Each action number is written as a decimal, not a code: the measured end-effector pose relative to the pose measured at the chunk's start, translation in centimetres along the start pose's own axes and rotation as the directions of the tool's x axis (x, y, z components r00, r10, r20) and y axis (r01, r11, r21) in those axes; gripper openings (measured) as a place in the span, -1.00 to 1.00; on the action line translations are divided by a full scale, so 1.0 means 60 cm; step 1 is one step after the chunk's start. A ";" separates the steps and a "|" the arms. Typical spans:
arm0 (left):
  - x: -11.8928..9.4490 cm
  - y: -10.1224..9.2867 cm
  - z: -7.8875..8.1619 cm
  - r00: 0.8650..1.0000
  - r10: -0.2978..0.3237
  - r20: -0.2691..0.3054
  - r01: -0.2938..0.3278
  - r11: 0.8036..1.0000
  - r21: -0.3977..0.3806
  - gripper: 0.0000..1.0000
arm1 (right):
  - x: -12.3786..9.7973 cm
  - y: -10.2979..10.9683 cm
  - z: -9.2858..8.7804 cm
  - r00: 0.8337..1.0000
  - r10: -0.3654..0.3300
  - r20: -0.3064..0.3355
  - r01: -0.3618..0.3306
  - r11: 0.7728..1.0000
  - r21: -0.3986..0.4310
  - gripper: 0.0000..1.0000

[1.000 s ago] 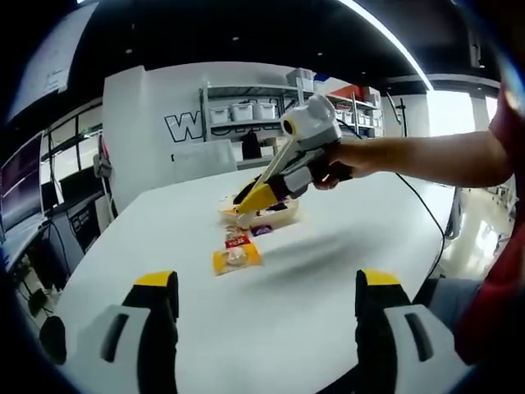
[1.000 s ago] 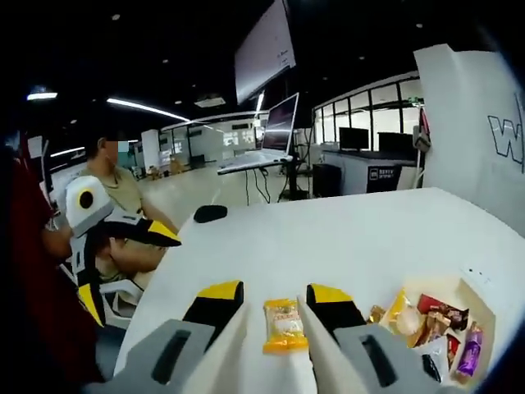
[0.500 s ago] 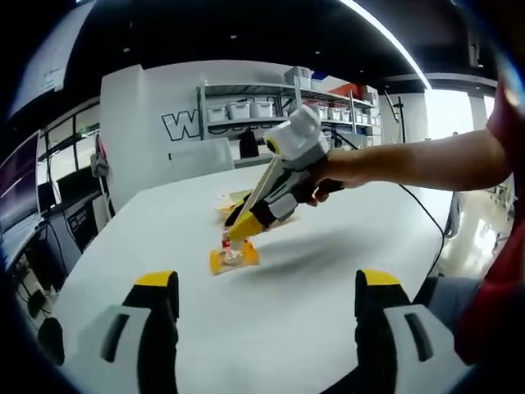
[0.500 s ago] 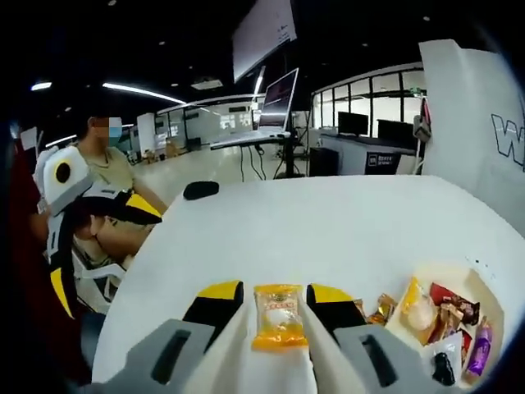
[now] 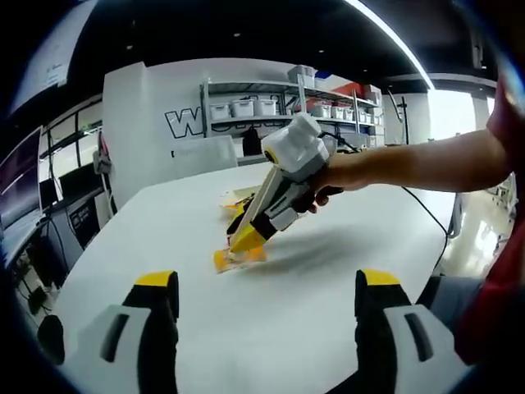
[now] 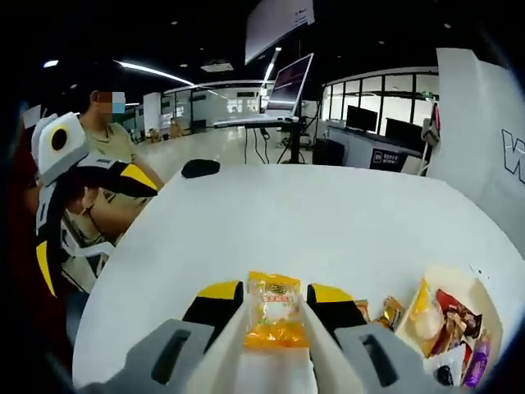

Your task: Place the target food into the container with the food tongs after gripping and lifting it, then release it inside without dropping or visibly crushing the food.

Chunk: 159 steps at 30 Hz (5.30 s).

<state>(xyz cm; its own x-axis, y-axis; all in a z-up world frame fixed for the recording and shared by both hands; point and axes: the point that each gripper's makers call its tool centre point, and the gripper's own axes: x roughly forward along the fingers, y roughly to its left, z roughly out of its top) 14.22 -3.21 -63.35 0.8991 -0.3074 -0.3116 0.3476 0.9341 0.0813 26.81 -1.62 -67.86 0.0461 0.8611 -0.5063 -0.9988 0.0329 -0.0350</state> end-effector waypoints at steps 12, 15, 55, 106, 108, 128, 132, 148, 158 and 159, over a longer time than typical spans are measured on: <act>-0.003 0.011 -0.005 1.000 0.013 -0.006 -0.013 1.000 -0.004 0.72 | 0.005 -0.020 0.010 0.999 -0.031 -0.013 0.031 0.999 -0.034 -0.49; -0.003 0.011 -0.005 1.000 0.012 -0.003 -0.012 1.000 -0.007 0.72 | 0.007 -0.025 0.007 0.999 -0.039 -0.015 0.039 0.999 -0.029 -0.48; -0.012 0.003 0.001 1.000 0.013 0.006 -0.013 1.000 0.002 0.71 | -0.035 -0.016 0.059 0.997 -0.039 0.063 0.020 0.962 0.274 -0.59; 0.013 -0.033 0.018 0.999 -0.041 0.010 0.041 0.999 0.032 0.71 | -0.276 -0.128 0.176 0.878 -0.286 0.383 0.148 0.925 0.351 -0.58; 0.013 -0.032 0.019 0.999 -0.041 0.010 0.040 0.999 0.034 0.71 | -0.290 -0.156 0.171 0.854 -0.359 0.376 0.209 0.899 0.384 -0.58; 0.013 -0.030 0.019 0.999 -0.039 0.003 0.039 0.999 0.038 0.71 | -0.312 -0.244 0.122 0.801 -0.548 0.241 0.435 0.809 0.395 -0.55; 0.012 -0.027 0.020 0.999 -0.037 0.004 0.037 0.999 0.039 0.71 | -0.318 -0.251 0.121 0.791 -0.564 0.238 0.458 0.803 0.382 -0.53; 0.017 -0.035 0.022 0.999 -0.048 0.005 0.048 0.998 0.042 0.71 | -0.335 -0.249 0.124 0.778 -0.577 0.249 0.470 0.797 0.379 -0.52; 0.016 -0.037 0.022 0.999 -0.052 0.004 0.052 0.998 0.046 0.72 | -0.327 -0.230 0.129 0.792 -0.559 0.247 0.457 0.810 0.368 -0.52; 0.015 -0.035 0.022 0.999 -0.051 0.005 0.050 0.998 0.044 0.72 | -0.326 -0.227 0.129 0.793 -0.556 0.248 0.456 0.812 0.364 -0.52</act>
<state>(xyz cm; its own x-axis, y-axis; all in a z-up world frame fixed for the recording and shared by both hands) 14.67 -5.71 -62.55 0.8816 -0.3553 -0.3107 0.4039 0.9085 0.1073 39.40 -14.99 -50.77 0.5887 0.7905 -0.1686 -0.7952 0.6039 0.0549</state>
